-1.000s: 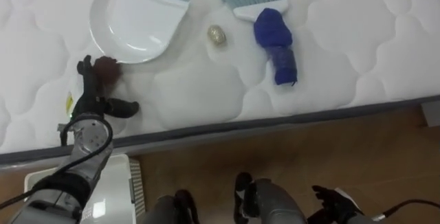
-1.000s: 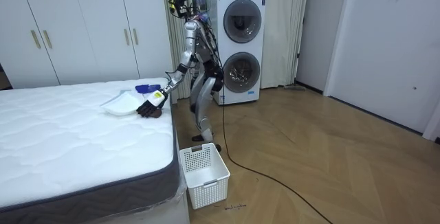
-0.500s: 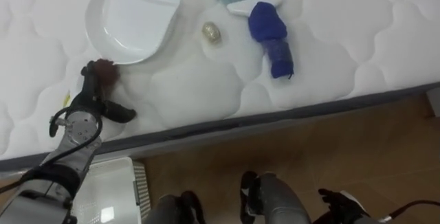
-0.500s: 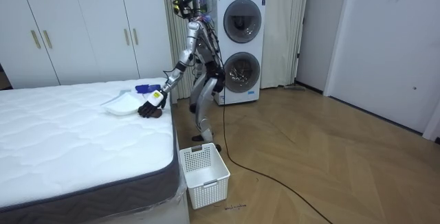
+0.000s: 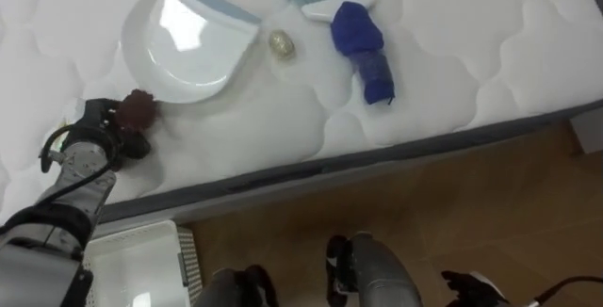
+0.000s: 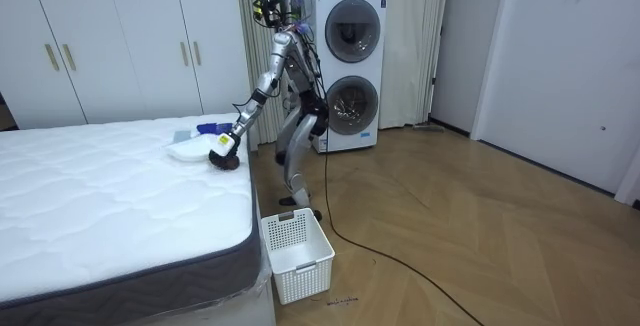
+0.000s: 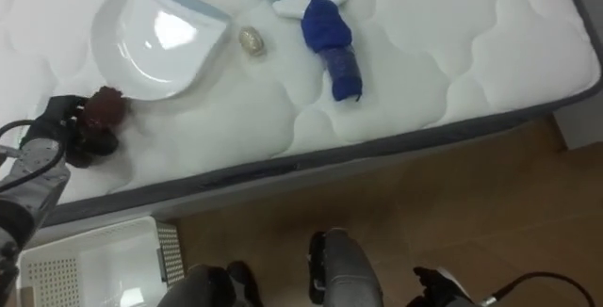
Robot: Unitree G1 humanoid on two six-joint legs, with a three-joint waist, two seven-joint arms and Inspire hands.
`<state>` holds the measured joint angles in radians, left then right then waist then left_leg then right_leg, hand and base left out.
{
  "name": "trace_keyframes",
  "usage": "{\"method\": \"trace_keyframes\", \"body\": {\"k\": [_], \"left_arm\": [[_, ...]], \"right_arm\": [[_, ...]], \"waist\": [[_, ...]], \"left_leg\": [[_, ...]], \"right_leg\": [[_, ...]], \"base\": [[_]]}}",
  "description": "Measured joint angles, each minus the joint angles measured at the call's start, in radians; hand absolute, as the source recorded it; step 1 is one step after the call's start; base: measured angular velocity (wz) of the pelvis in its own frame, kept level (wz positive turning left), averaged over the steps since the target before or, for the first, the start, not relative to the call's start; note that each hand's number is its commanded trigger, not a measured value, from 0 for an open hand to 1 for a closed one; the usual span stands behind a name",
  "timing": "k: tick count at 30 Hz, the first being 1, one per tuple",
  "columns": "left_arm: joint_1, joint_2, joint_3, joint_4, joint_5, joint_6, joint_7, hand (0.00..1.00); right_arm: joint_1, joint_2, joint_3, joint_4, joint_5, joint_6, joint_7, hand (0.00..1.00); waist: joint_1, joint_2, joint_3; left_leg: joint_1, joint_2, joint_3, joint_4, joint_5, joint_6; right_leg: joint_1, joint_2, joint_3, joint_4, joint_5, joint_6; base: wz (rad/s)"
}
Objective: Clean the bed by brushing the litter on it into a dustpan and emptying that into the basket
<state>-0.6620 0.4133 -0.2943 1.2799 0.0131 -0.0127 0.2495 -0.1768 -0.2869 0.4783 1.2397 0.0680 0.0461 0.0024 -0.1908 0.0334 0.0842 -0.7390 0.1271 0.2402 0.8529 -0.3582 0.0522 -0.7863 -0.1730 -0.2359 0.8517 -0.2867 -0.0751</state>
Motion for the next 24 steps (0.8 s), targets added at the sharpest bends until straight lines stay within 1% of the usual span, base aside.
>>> {"method": "trace_keyframes", "body": {"k": [3,6,7,9,11,13,15,21,24], "left_arm": [[0.000,-0.006,0.005,0.000,-0.016,0.004,-0.006,1.00],[0.001,-0.008,0.005,0.006,-0.023,0.023,-0.020,1.00],[0.005,-0.010,0.002,0.008,-0.023,0.030,-0.024,1.00],[0.006,-0.015,0.000,0.013,-0.023,0.032,-0.024,1.00],[0.006,-0.016,0.006,0.019,-0.024,0.030,-0.024,1.00],[0.015,-0.017,0.006,0.027,-0.023,0.029,-0.023,1.00],[0.023,-0.017,0.006,0.033,-0.023,0.031,-0.019,1.00],[0.032,-0.018,0.021,0.035,-0.021,0.034,-0.009,1.00],[0.055,-0.018,0.027,0.033,-0.021,0.020,0.019,1.00]], "right_arm": [[0.002,0.001,0.000,0.001,-0.002,0.001,0.000,0.00],[0.004,0.002,0.000,0.001,0.002,0.001,0.000,0.00],[0.006,0.002,0.001,0.001,0.004,0.007,-0.001,0.00],[0.007,0.002,0.001,0.001,0.005,0.021,-0.003,0.00],[0.012,0.002,0.001,0.003,0.005,0.021,-0.005,0.00],[0.017,0.003,0.000,0.003,0.005,0.021,-0.005,0.00],[0.018,0.003,0.000,0.002,0.007,0.020,-0.005,0.00],[0.032,0.007,-0.010,0.002,0.011,0.020,-0.016,0.00],[0.036,0.008,-0.020,0.000,0.028,0.018,-0.040,0.00]], "waist": [[0.001,0.000,-0.0002],[0.001,-0.001,-0.0004],[0.001,-0.001,-0.0005],[0.002,0.000,-0.0007],[0.004,-0.001,-0.0053],[0.003,0.000,-0.0185],[0.003,-0.002,-0.0218],[0.007,-0.002,-0.0225],[0.009,-0.002,-0.0225]], "left_leg": [[0.000,0.001,0.000,0.006,-0.003,0.002],[-0.001,0.002,-0.002,0.009,-0.004,0.003],[-0.001,0.002,-0.002,0.010,-0.004,0.003],[-0.002,0.004,-0.002,0.011,-0.004,0.003],[-0.004,0.007,0.001,0.011,-0.004,0.002],[-0.005,0.012,0.002,0.011,-0.005,0.001],[-0.003,0.017,0.003,0.012,-0.005,-0.001],[0.001,0.018,0.005,0.012,-0.005,-0.002],[0.004,0.020,0.010,0.011,-0.006,-0.004]], "right_leg": [[0.000,0.000,0.001,0.002,0.000,0.002],[0.000,0.001,0.003,0.003,0.000,0.004],[0.000,0.002,0.003,0.003,0.001,0.004],[0.000,0.003,0.003,0.003,0.001,0.004],[0.000,0.006,0.002,0.001,0.002,0.003],[0.000,0.011,0.002,-0.003,0.003,0.002],[0.000,0.016,0.003,-0.005,0.005,0.000],[0.001,0.018,0.006,-0.003,0.005,-0.001],[-0.001,0.020,0.012,-0.002,0.005,-0.001]], "base": [[0.00],[0.00],[0.00],[0.00],[0.00],[-0.04],[-0.06],[-0.01],[-0.06]]}}
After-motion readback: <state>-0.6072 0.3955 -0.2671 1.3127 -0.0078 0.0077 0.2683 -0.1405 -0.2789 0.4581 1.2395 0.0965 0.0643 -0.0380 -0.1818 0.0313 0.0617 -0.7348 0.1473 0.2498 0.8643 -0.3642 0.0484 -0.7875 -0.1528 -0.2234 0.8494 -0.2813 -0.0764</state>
